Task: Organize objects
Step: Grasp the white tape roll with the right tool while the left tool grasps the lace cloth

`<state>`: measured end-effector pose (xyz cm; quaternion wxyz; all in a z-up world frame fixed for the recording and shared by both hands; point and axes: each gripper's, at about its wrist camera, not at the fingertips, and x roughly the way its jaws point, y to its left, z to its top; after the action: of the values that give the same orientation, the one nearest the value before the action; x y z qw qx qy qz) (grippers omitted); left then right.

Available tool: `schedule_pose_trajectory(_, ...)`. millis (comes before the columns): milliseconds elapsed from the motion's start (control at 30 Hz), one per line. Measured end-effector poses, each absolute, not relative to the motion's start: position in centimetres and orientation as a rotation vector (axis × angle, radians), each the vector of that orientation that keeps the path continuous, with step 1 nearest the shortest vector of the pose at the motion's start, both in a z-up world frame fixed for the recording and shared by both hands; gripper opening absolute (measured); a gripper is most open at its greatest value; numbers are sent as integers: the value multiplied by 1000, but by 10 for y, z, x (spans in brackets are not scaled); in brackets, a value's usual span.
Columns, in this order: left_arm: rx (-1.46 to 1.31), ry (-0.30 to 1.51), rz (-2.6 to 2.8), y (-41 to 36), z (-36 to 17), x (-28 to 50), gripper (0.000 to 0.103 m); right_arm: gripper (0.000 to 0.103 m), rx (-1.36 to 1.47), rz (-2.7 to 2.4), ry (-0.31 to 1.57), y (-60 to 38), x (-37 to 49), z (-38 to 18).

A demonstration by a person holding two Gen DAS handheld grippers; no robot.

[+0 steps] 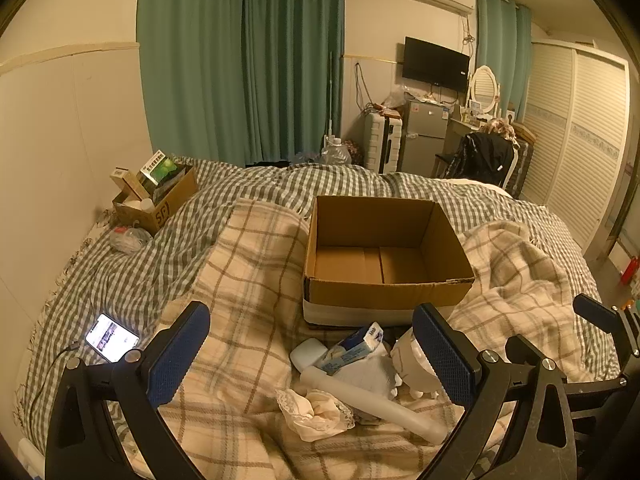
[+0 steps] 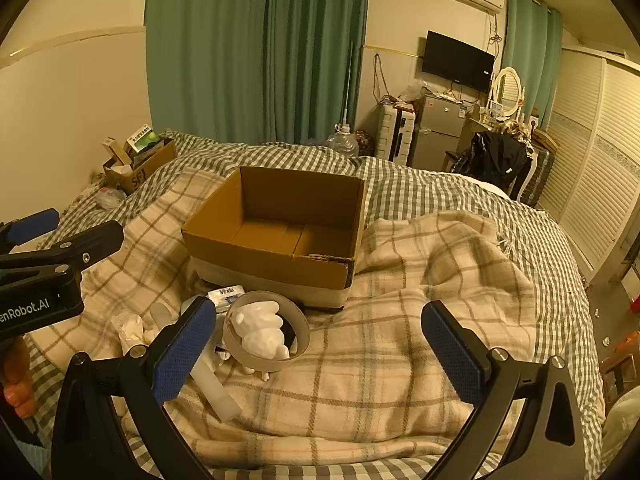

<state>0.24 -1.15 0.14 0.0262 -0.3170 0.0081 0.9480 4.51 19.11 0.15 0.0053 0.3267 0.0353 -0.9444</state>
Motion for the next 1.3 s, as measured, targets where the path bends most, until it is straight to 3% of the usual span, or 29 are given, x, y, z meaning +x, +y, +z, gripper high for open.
schedule_pose_trajectory(300,-1016,54,2934,-21,-11,4,103,103,1062,-2917,110,190,40,-6)
schedule_pose_trajectory(833,-1321,86,2843,-41,-88,-20,103,103,1502,-2593,-59,186,-29,-99)
schedule_pose_trajectory(1000,-1390,112,2775,-37,-106,-23,103,93,1564,-2451,-202,186,-52,-124)
schedule_pose_trajectory(1067,-1425,108,2705,-33,-114,-26,103,83,1549,-2427,-245,187,-54,-124)
schedule_pose_trajectory(1200,-1468,103,2657,-32,-124,-28,102,83,1505,-2471,-175,181,-46,-116)
schedule_pose_trajectory(1300,-1479,56,2602,-34,-129,-29,92,83,1458,-2520,-138,180,-38,-105)
